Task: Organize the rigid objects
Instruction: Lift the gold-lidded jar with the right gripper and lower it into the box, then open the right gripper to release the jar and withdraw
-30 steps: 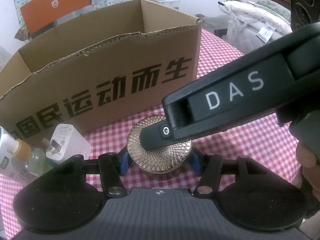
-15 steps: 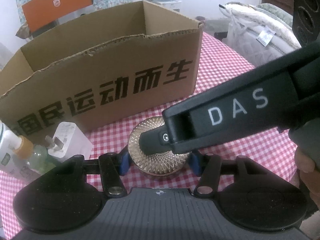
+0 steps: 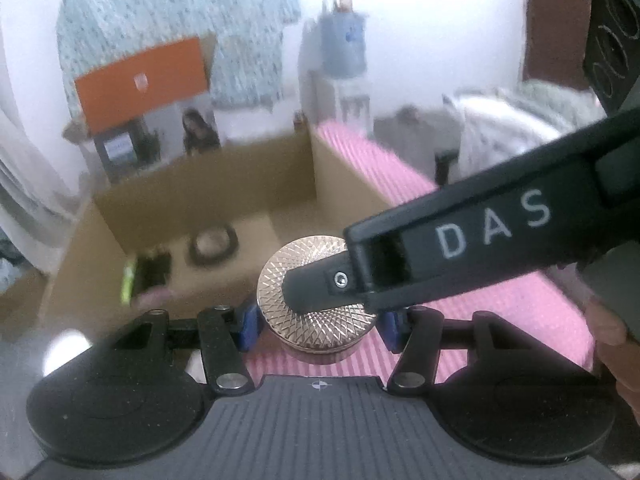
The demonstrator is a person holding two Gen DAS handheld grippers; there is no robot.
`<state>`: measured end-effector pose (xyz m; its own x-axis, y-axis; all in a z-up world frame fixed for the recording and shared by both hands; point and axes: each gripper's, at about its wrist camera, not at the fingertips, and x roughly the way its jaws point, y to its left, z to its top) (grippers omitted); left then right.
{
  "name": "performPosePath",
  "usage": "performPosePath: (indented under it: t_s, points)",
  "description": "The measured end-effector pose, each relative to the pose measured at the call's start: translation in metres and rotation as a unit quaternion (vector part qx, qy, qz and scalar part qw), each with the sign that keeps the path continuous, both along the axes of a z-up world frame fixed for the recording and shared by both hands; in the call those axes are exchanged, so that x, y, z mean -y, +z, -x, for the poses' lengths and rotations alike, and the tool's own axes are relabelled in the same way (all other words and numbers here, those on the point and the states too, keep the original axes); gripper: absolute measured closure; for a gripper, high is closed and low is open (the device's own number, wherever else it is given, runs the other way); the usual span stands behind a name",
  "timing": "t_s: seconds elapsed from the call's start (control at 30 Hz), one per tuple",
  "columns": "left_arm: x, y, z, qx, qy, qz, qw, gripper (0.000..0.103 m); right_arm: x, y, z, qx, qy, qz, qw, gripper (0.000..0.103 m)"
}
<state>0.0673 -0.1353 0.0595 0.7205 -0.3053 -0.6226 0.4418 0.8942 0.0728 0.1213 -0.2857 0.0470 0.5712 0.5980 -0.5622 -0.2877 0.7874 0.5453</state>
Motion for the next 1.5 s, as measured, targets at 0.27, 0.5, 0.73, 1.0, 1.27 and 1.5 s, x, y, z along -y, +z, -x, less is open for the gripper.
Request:
performPosePath:
  t_s: [0.27, 0.5, 0.73, 1.0, 1.27, 1.5]
  points:
    - [-0.004, 0.034, -0.059, -0.006, 0.029, 0.049, 0.9984, 0.047, -0.002, 0.053, -0.054, 0.044, 0.030, 0.040, 0.998, 0.051]
    - [-0.012, 0.022, -0.135, -0.092, 0.067, 0.087, 0.9897, 0.047, -0.011, 0.050, -0.134, -0.002, 0.065, 0.078, 0.995, 0.051]
    - [-0.017, -0.011, -0.192, -0.173, 0.096, 0.099, 0.9752, 0.047, -0.022, 0.017, -0.199, -0.074, 0.098, 0.108, 0.987, 0.050]
    - [-0.018, -0.028, -0.216, -0.212, 0.114, 0.113, 0.9640, 0.047, -0.028, 0.000, -0.227, -0.111, 0.120, 0.140, 0.977, 0.050]
    - [-0.016, -0.044, -0.233, -0.250, 0.152, 0.147, 0.9448, 0.047, -0.039, -0.006, -0.248, -0.119, 0.127, 0.188, 0.967, 0.050]
    - [-0.016, -0.050, -0.237, -0.268, 0.154, 0.160, 0.9376, 0.044, -0.048, -0.007, -0.247, -0.094, 0.126, 0.229, 0.961, 0.050]
